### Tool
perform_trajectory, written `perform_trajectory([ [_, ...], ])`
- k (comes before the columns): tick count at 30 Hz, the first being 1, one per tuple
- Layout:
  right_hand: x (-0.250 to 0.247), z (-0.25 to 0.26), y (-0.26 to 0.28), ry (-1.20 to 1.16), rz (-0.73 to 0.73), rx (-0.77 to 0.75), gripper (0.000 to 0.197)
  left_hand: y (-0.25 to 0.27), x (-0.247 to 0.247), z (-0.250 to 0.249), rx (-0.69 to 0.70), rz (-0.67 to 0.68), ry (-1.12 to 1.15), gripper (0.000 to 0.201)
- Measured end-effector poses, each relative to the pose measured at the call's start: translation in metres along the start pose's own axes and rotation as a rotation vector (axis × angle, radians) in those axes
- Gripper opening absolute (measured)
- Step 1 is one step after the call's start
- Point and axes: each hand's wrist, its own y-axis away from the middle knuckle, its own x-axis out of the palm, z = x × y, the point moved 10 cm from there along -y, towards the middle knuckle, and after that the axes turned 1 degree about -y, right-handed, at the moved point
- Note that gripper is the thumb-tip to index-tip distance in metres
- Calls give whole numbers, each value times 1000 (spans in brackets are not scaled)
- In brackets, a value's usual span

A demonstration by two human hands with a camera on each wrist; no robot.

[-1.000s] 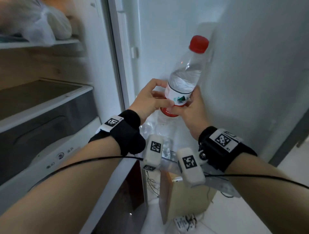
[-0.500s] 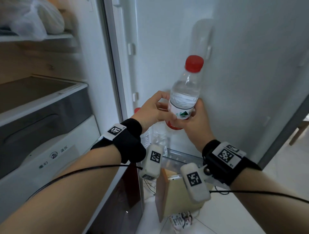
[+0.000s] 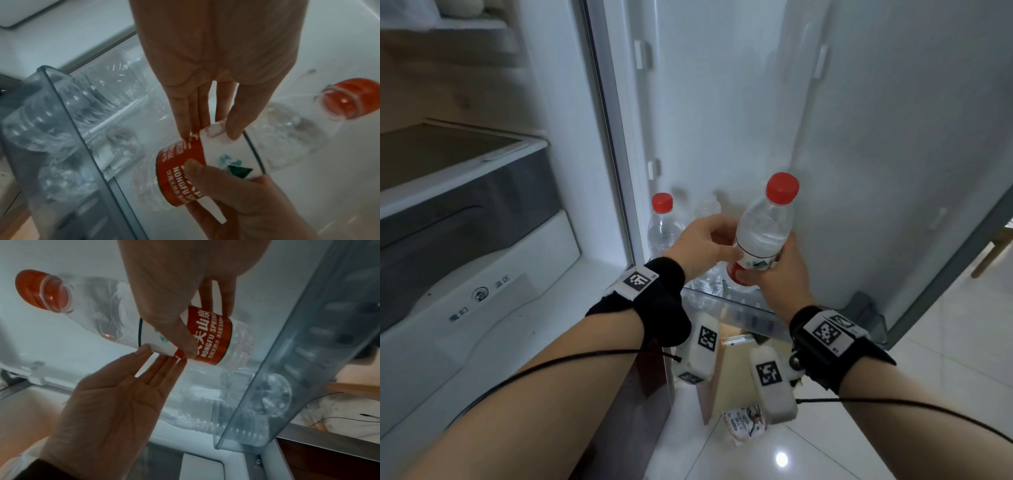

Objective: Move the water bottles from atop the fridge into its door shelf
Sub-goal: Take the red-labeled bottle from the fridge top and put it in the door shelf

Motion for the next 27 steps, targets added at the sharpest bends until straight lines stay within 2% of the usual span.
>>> perform_trajectory([
  [9,6,-44,6,133,6,115,69,4,3,35,-114,11,-94,41],
  [14,15,-57,-1,301,99,200,59,9,-8,52,-179,-8,-85,36],
  [20,10,-71,-9,202,81,341,60,11,-11,58,-188,-8,-111,30],
  [27,11,-75,-2,204,92,385,61,12,-10,53,-175,-9,-108,25],
])
